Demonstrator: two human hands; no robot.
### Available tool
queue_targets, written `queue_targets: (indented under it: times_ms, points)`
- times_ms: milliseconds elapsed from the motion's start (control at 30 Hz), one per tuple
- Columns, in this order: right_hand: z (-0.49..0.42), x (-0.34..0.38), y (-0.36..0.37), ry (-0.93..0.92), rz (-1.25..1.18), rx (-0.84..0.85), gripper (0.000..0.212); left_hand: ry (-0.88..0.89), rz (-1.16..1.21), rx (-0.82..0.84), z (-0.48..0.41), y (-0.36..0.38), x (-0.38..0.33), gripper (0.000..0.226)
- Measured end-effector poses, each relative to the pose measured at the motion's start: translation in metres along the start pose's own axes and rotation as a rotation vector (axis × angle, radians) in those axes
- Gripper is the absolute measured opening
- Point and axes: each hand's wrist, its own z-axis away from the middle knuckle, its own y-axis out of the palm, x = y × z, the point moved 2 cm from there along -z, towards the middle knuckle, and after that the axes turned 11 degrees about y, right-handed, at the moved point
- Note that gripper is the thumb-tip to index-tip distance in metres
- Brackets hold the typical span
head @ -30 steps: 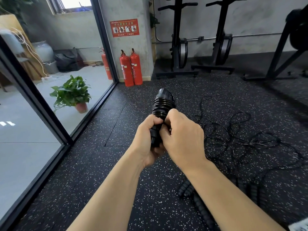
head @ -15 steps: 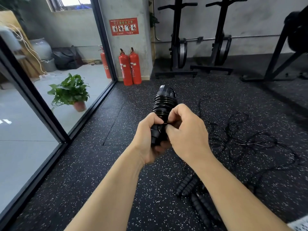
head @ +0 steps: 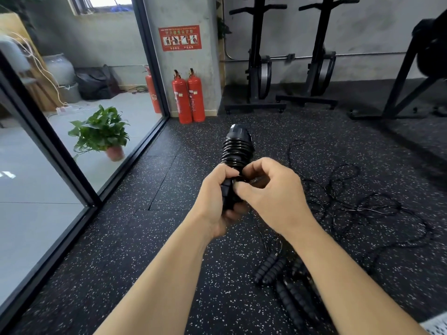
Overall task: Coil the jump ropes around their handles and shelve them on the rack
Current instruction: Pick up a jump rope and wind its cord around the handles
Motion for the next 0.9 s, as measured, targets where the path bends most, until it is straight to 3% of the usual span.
queue_targets:
  times_ms: [167,367,533,800,900]
  points:
    - [-0.001,-0.002,0.002,-0.090,0.024,0.069,0.021,0.008,0.035,-0.032,-0.001,-0.003,0.000,0.023]
    - [0.006,0.003,0.007,-0.294,0.213,-0.108,0.020,0.026,0.068,-0.048,0.000,0.002,-0.001,0.025]
    - [0.009,0.006,0.013,-0.358,0.234,-0.164,0.021,0.039,0.057,-0.031,0.000,0.006,-0.003,0.043]
    - [0.008,0.006,0.012,-0.324,0.140,-0.195,0.025,0.012,0.079,-0.014,0.002,0.005,-0.005,0.038]
    - [0.005,0.004,0.008,-0.192,-0.013,-0.090,0.025,-0.005,0.118,0.006,0.003,0.004,-0.006,0.030]
